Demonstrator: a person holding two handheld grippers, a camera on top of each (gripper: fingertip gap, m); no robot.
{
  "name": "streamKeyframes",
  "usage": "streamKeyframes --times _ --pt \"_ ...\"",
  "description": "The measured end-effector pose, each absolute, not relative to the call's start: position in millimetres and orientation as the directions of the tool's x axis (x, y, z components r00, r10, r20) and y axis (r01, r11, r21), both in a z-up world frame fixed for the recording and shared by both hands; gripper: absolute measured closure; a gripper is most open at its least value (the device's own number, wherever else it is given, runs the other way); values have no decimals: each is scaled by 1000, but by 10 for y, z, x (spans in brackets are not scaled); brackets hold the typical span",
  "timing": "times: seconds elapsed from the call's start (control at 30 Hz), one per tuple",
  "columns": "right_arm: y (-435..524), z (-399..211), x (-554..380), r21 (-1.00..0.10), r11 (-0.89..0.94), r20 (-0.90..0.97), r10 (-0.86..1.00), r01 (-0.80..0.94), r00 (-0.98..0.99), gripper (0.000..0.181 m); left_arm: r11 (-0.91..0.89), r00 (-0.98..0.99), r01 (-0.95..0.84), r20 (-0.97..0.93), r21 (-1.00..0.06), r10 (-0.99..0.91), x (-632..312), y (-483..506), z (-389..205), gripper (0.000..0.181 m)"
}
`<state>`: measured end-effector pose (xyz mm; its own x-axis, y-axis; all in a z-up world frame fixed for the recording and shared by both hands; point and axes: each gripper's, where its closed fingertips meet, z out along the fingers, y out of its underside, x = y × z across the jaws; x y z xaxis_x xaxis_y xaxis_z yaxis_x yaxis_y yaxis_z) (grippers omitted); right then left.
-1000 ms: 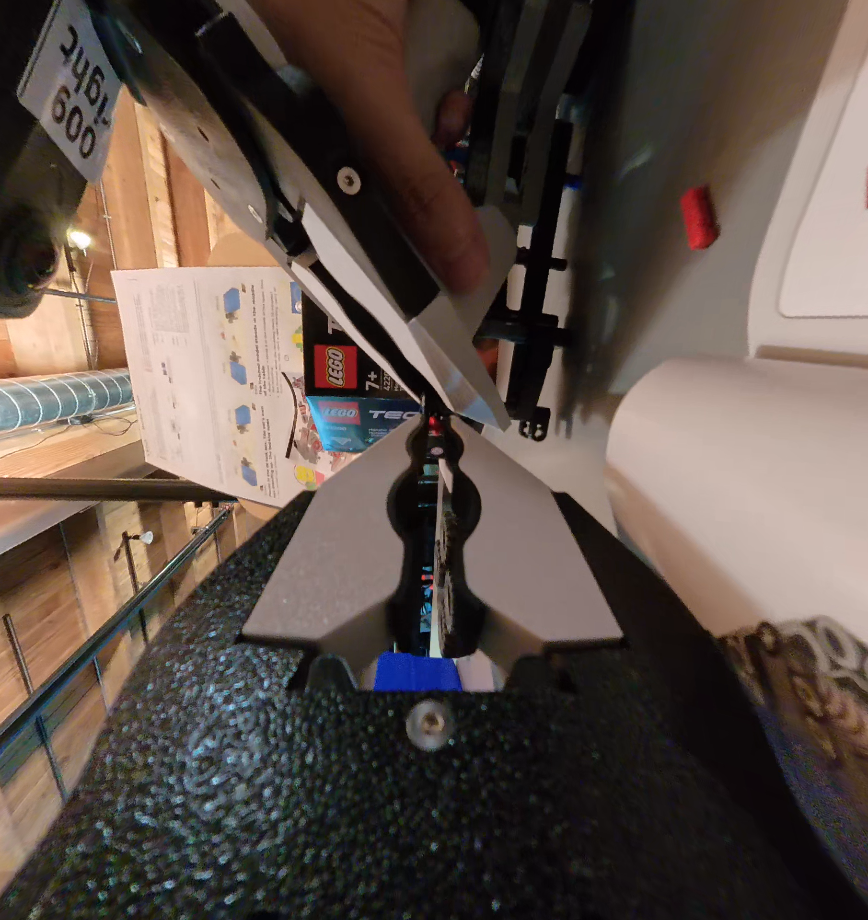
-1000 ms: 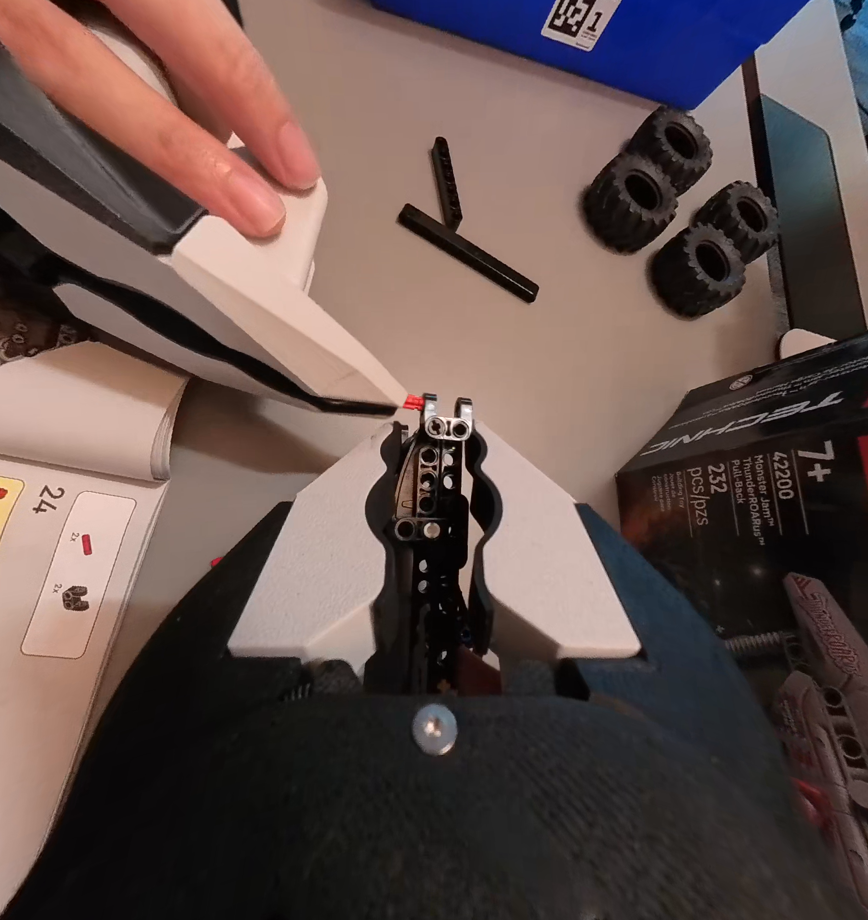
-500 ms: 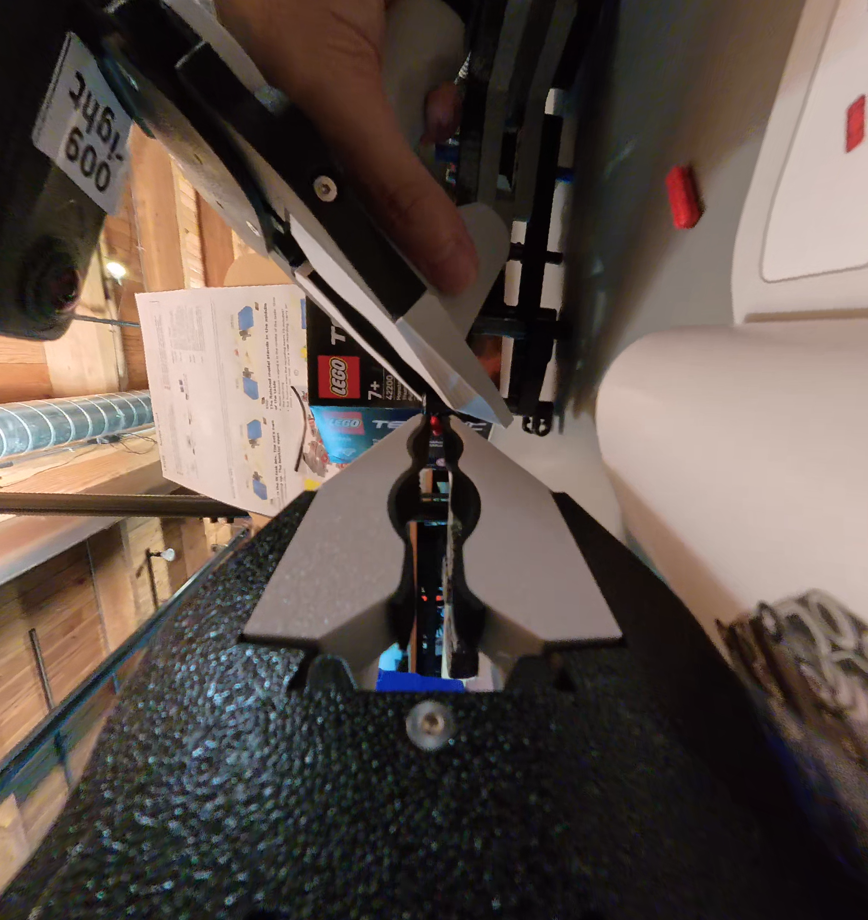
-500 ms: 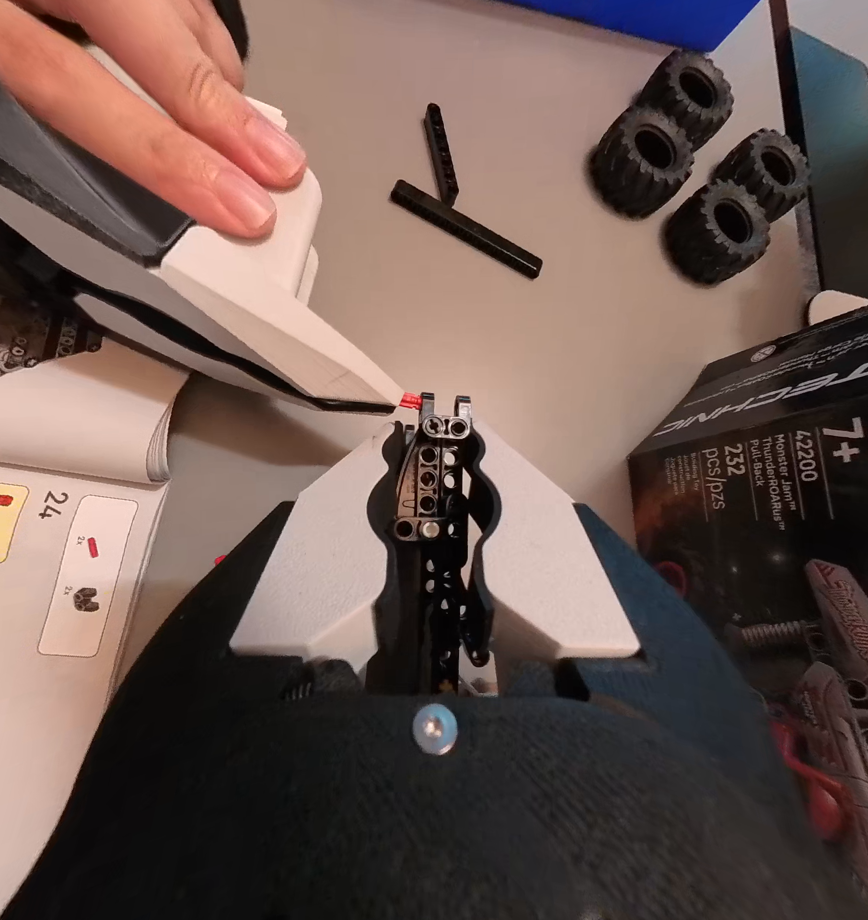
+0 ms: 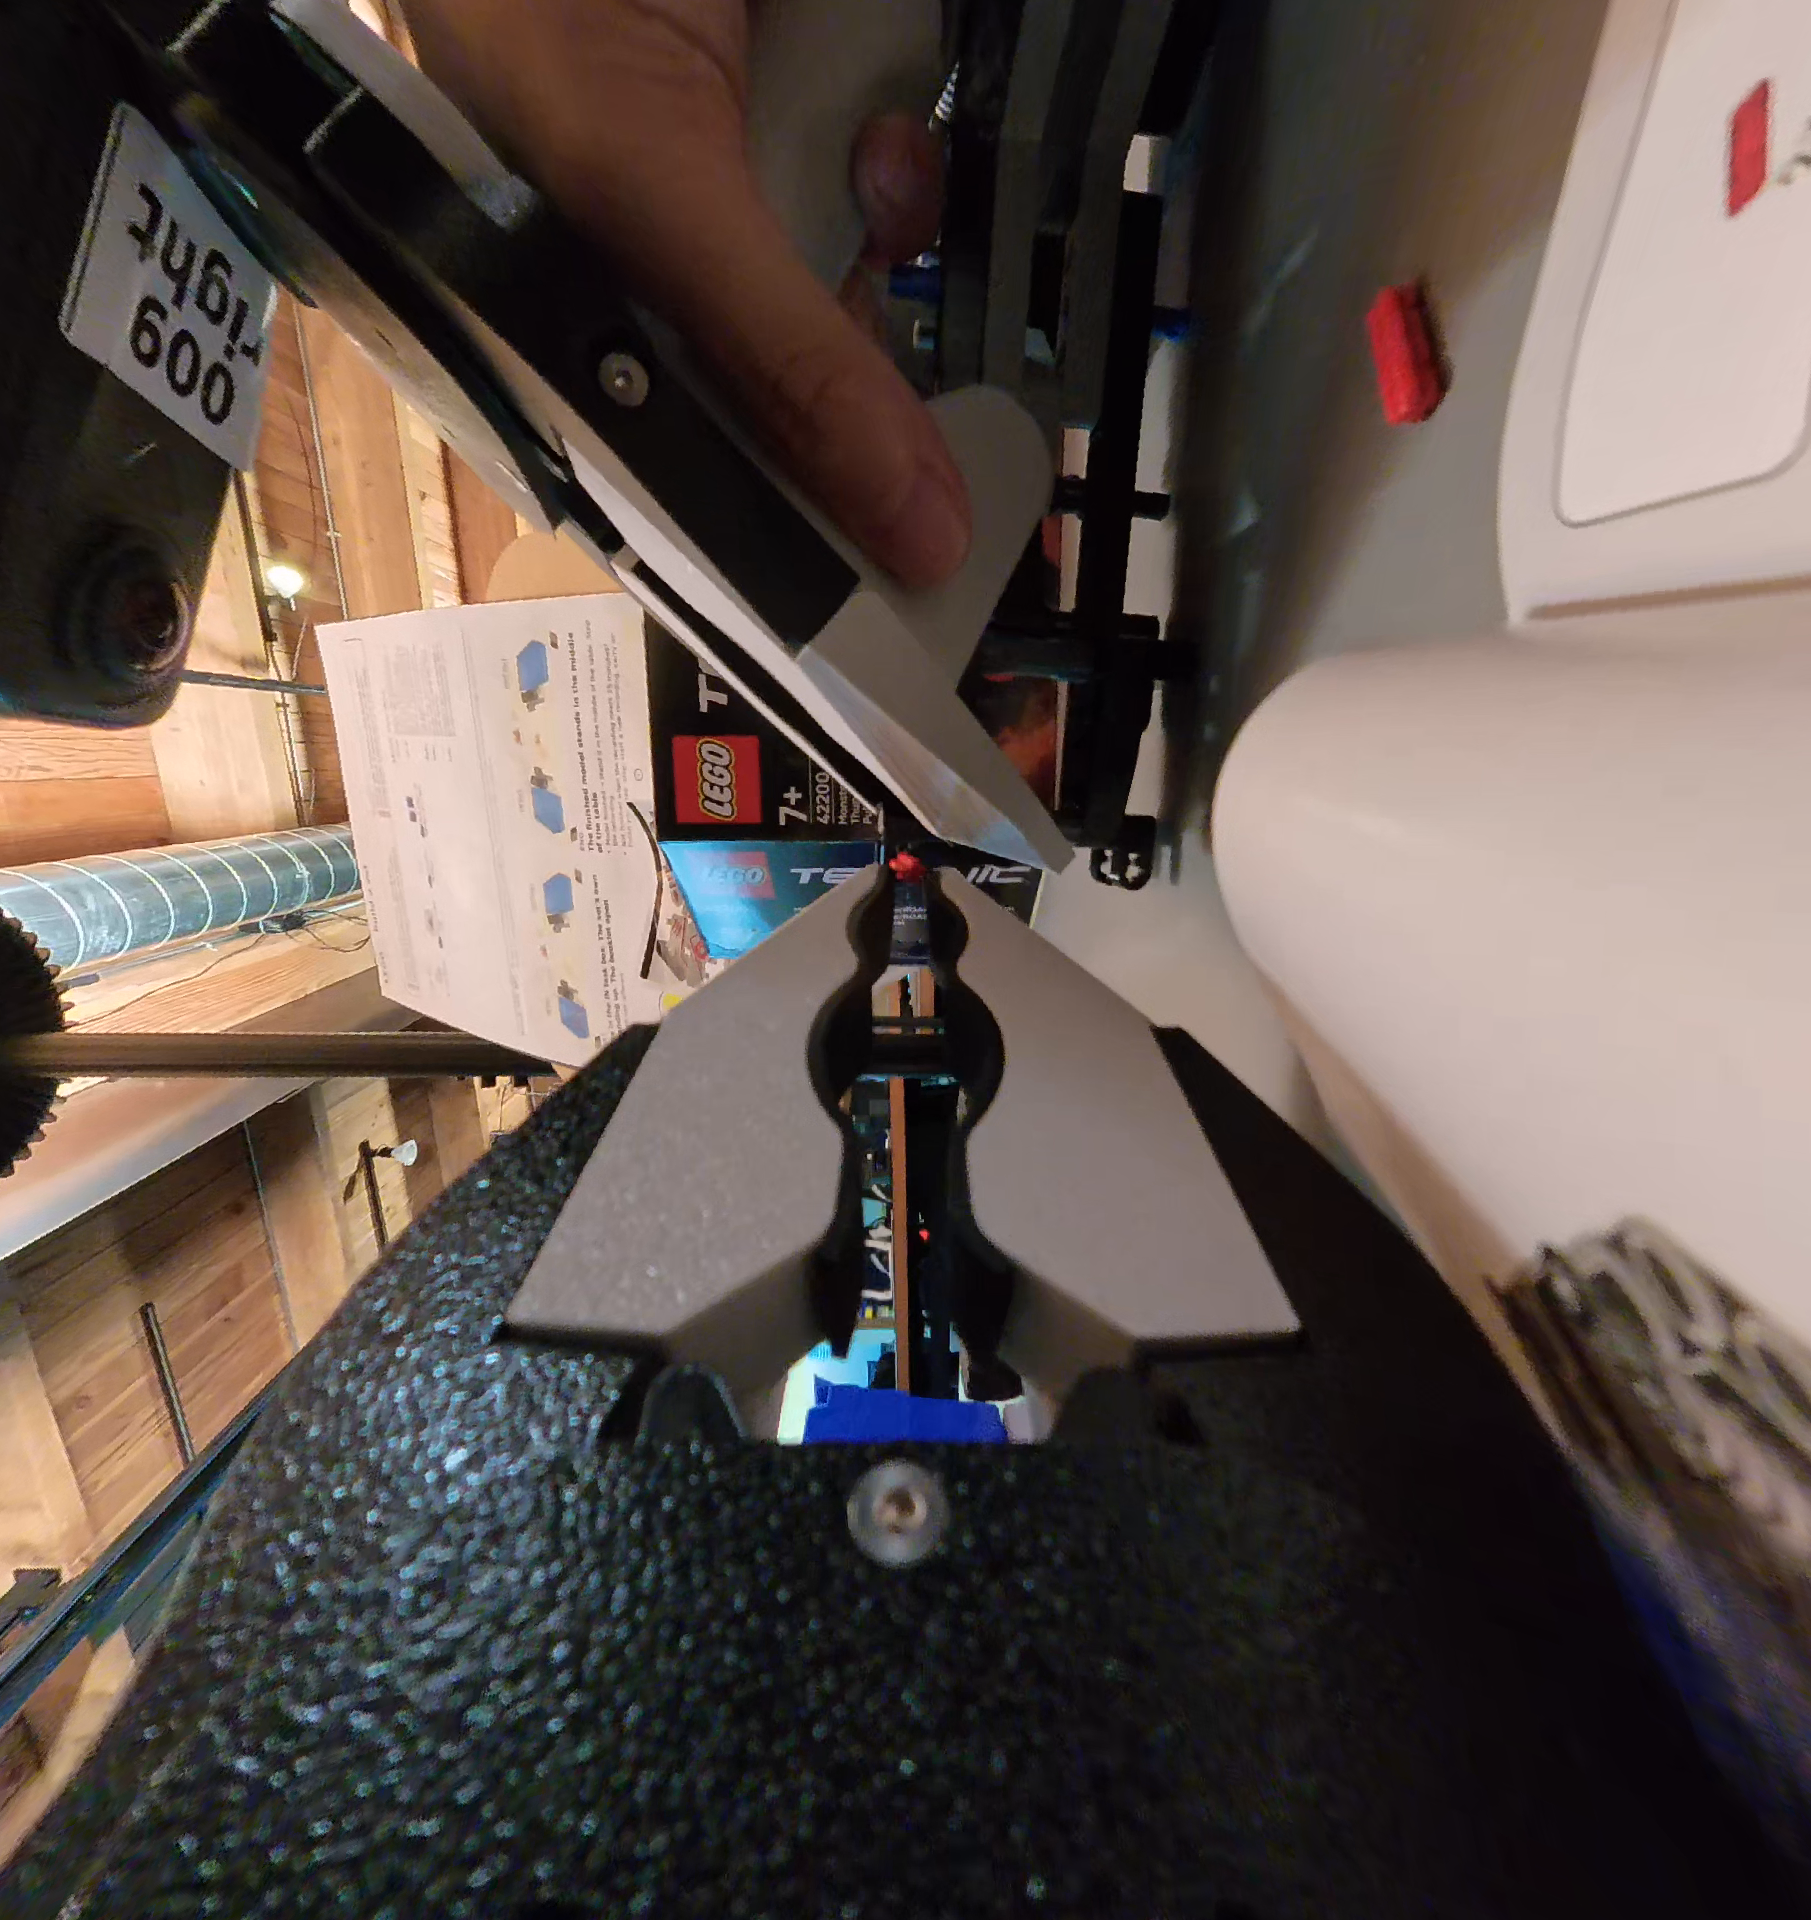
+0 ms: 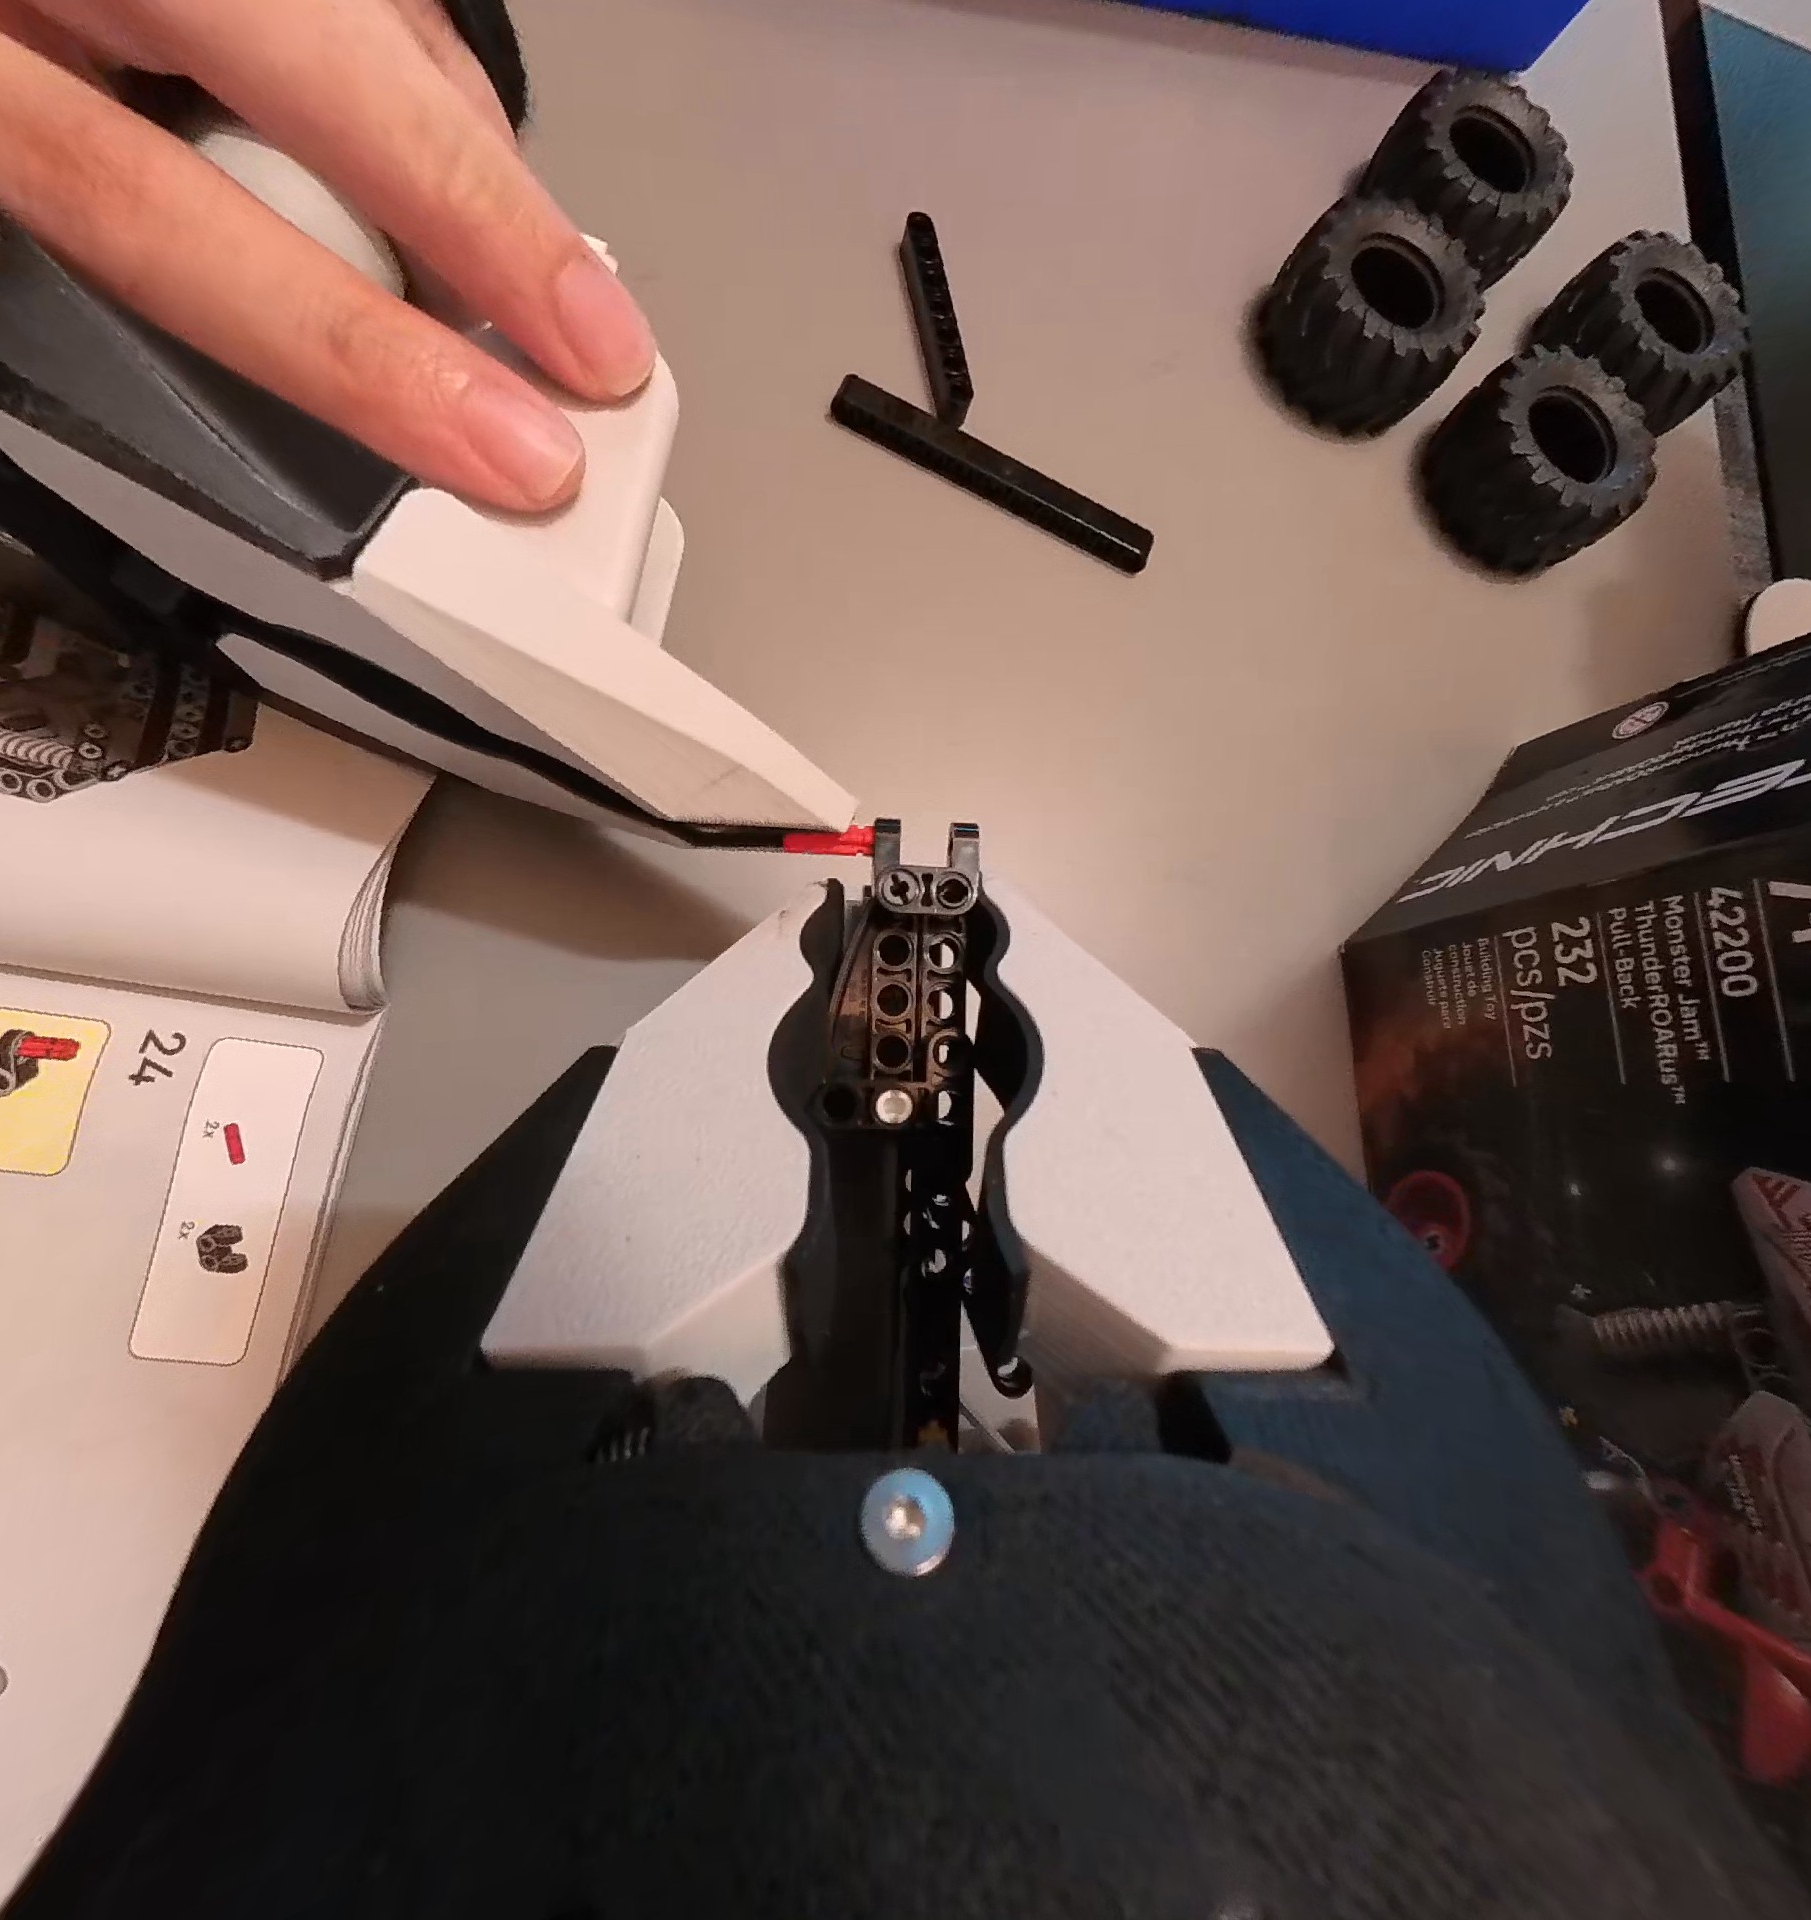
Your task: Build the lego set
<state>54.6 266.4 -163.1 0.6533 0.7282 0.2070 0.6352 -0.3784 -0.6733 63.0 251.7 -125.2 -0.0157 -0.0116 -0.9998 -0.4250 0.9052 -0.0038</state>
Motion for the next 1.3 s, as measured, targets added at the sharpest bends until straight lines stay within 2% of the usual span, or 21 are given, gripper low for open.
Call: streamKeyframes --times 0.33,0.43,0.8,1.03,1.3 --pt "2671 -1637 552 -673 -390 202 721 629 662 161 909 -25 -418 -999 -15 -27 643 2476 -1288 173" --pt "2672 -1644 551 -667 -390 207 722 635 661 161 907 -14 -420 -999 -31 -40 645 2475 -1273 178" --pt "2634 -1654 555 -664 -390 188 740 639 646 161 924 -10 -381 -999 -25 -31 653 2457 -1278 179" --pt "2610 -1682 578 -651 -479 81 728 589 681 161 928 -22 -365 -998 70 67 712 2454 -1282 180" --pt "2592 -1686 595 -649 -512 21 728 563 686 161 927 -21 -363 -996 92 90 751 2437 -1272 180"
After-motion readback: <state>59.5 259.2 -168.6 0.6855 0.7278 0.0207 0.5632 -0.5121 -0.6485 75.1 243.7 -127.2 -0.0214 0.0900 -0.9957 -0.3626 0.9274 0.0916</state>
